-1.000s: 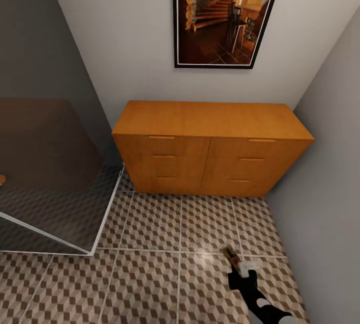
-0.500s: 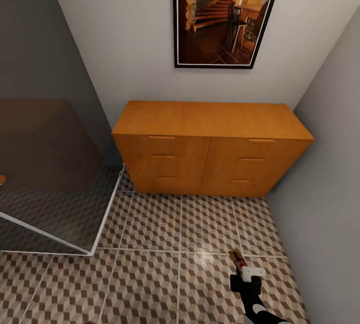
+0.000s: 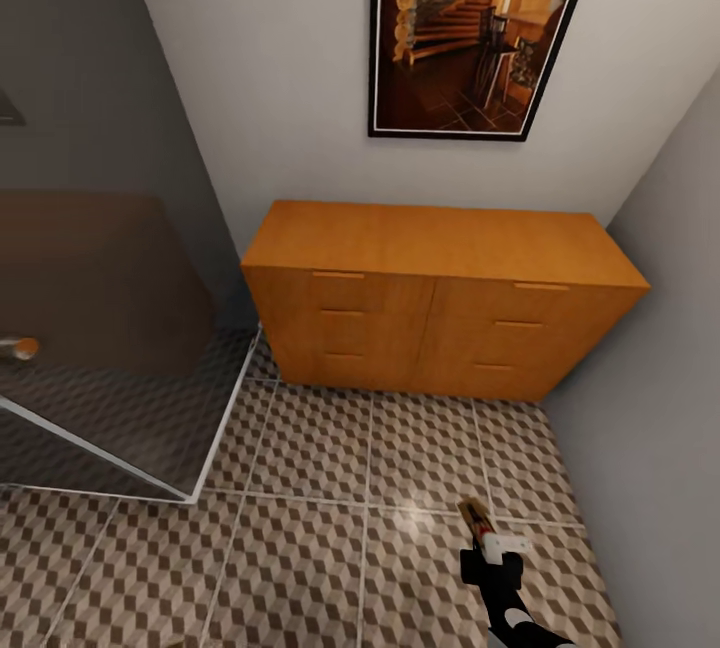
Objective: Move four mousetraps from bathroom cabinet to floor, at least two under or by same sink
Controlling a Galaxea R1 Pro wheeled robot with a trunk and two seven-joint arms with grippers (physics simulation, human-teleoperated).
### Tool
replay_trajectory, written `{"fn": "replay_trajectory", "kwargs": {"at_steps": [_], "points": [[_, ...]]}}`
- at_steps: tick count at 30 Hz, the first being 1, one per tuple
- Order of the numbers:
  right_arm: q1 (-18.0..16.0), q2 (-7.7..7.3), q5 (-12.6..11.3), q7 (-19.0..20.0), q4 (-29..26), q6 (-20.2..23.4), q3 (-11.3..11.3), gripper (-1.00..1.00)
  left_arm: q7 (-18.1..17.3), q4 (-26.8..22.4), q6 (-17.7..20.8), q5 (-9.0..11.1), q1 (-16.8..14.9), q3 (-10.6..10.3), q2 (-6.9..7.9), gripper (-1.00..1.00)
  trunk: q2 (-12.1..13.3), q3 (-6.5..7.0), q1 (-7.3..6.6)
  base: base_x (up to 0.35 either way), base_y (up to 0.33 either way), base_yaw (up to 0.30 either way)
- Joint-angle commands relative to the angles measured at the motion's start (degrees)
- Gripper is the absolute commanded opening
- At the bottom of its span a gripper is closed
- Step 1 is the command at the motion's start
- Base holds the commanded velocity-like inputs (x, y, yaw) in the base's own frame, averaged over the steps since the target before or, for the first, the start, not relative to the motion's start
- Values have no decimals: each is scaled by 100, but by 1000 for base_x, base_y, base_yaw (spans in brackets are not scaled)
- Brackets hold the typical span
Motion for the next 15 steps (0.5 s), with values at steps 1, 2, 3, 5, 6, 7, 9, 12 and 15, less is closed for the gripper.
{"fn": "replay_trajectory", "kwargs": {"at_steps": [1, 2, 3, 5, 6, 7, 9, 12, 15], "points": [[-3, 1, -53, 9, 5, -19, 51, -100, 33, 10, -15, -10, -4, -41, -3, -100, -9, -2, 3, 0, 0, 185], [-3, 1, -53, 8, 5, -19, 51, -100, 33, 10, -15, -10, -4, -41, -3, -100, -9, 5, 3, 0, 0, 172], [-3, 1, -53, 8, 5, -19, 51, -100, 32, 10, -15, -10, -4, -41, -3, -100, -9, 12, 3, 0, 0, 163], [-3, 1, -53, 8, 5, -19, 51, -100, 32, 10, -15, -10, -4, -41, -3, -100, -9, 26, 3, 0, 0, 158], [-3, 1, -53, 8, 5, -19, 51, -100, 32, 10, -15, -10, -4, -41, -3, -100, -9, 34, 3, 0, 0, 152], [-3, 1, -53, 8, 5, -19, 51, -100, 32, 10, -15, -10, -4, -41, -3, -100, -9, 42, 3, 0, 0, 152], [-3, 1, -53, 8, 5, -19, 51, -100, 32, 10, -15, -10, -4, -41, -3, -100, -9, 58, 3, 0, 0, 150], [-3, 1, -53, 8, 5, -19, 51, -100, 33, 10, -15, -10, -4, -41, -3, -100, -9, 82, 3, 0, 0, 151], [-3, 1, -53, 7, 5, -19, 51, -100, 33, 10, -15, -10, -4, -41, -3, -100, -9, 106, 3, -5, 0, 153]]}}
